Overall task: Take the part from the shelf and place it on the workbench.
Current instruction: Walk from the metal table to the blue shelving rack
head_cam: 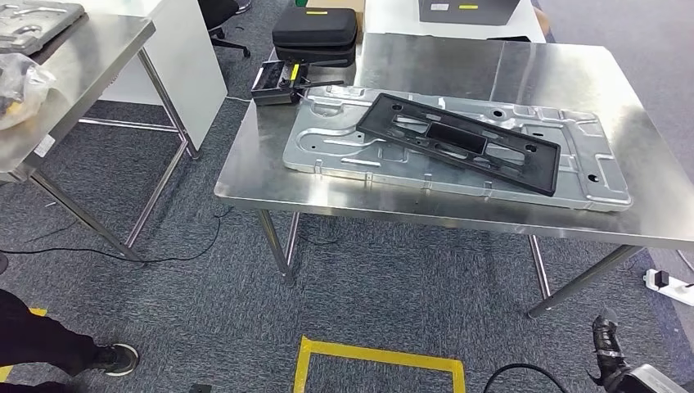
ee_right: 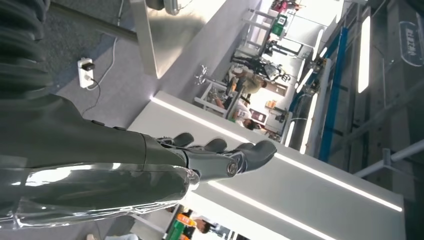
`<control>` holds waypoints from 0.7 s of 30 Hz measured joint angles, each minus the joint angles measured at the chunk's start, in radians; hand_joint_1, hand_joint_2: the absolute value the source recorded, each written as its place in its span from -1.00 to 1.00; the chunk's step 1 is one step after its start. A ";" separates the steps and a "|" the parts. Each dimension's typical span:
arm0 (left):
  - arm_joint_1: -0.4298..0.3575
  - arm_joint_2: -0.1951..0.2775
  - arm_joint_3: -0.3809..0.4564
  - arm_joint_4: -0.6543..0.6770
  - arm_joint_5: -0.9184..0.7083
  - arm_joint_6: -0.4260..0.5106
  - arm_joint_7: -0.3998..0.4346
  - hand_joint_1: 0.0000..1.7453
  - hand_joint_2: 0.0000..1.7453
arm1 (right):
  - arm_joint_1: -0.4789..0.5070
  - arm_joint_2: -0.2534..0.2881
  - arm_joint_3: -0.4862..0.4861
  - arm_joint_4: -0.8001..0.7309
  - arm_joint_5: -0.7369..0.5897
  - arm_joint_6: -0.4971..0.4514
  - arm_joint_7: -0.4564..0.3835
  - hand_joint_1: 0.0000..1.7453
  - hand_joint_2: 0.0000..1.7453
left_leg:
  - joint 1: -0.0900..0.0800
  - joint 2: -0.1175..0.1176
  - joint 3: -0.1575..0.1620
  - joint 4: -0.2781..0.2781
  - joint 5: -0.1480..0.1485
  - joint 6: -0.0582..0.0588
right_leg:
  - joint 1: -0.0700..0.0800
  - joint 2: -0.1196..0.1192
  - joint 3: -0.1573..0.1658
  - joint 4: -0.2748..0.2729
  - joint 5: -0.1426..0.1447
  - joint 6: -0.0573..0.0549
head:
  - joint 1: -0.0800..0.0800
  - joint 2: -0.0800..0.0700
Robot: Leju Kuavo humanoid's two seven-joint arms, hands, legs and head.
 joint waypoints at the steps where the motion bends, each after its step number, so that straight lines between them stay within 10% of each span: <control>1: 0.000 0.000 0.000 0.000 0.001 0.000 0.000 -1.00 -1.00 | 0.000 0.000 0.000 0.001 -0.001 0.000 0.000 -1.00 1.00 | -0.001 -0.001 -0.004 0.003 0.003 -0.006 | 0.003 0.001 0.007 -0.019 -0.001 -0.005 | 0.000 0.000; 4: 0.000 0.000 0.002 0.000 0.004 0.000 -0.001 -1.00 -1.00 | 0.001 0.000 0.000 0.003 -0.002 0.000 0.000 -1.00 1.00 | 0.000 -0.003 -0.015 0.012 0.006 -0.024 | 0.002 0.001 -0.010 -0.023 0.013 -0.025 | 0.000 0.000; 10: 0.002 0.001 0.005 0.000 0.005 0.000 -0.001 -1.00 -1.00 | 0.001 0.007 0.000 0.006 -0.003 0.000 -0.001 -1.00 1.00 | 0.006 -0.006 -0.097 0.281 -0.175 -0.048 | 0.002 -0.003 -0.068 -0.021 0.057 -0.049 | -0.002 0.000; 16: -0.002 0.004 0.009 0.000 0.005 0.000 -0.001 -1.00 -1.00 | 0.002 0.009 0.000 0.009 -0.003 0.000 -0.001 -1.00 1.00 | -0.008 -0.006 0.111 -0.018 -0.081 -0.009 | 0.007 -0.004 -0.099 -0.011 0.088 -0.036 | -0.002 0.000; 21: -0.002 0.001 0.013 0.000 0.007 0.000 0.003 -1.00 -1.00 | 0.009 0.012 0.001 0.009 0.009 0.010 0.000 -1.00 1.00 | -0.005 0.001 0.100 -0.062 -0.039 0.010 | 0.005 -0.002 -0.115 0.016 0.066 -0.007 | -0.001 0.000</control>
